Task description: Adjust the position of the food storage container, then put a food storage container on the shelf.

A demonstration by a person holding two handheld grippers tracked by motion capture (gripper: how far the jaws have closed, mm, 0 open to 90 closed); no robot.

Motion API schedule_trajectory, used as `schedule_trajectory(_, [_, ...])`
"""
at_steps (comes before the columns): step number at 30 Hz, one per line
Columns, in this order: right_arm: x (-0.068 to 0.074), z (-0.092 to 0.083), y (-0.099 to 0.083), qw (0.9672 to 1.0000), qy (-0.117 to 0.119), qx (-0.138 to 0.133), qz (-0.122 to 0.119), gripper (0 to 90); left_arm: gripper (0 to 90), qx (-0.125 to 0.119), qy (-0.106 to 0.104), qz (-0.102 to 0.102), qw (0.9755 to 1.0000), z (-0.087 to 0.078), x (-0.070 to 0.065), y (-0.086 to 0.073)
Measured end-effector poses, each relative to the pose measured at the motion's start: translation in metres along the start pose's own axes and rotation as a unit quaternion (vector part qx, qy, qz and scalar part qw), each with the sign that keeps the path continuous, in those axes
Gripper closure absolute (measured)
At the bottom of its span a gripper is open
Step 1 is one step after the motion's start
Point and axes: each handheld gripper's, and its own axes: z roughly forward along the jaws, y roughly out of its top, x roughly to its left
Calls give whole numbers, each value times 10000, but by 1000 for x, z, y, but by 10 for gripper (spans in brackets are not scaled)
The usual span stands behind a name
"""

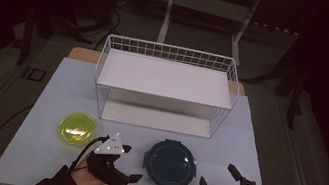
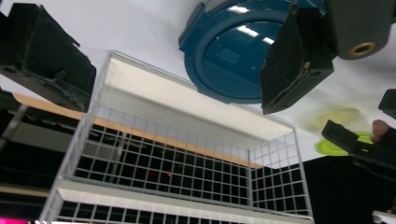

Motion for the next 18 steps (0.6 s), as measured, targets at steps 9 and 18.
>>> schedule_trajectory(9, [4, 4, 1, 9998, 131, 100, -57, 146, 20, -237, 49, -120, 9996, -3, 0, 1])
schedule_trajectory(18, [-2, 10, 7, 9979, 451, 365, 291, 179, 20, -375, 44, -169, 9991, -7, -4, 17])
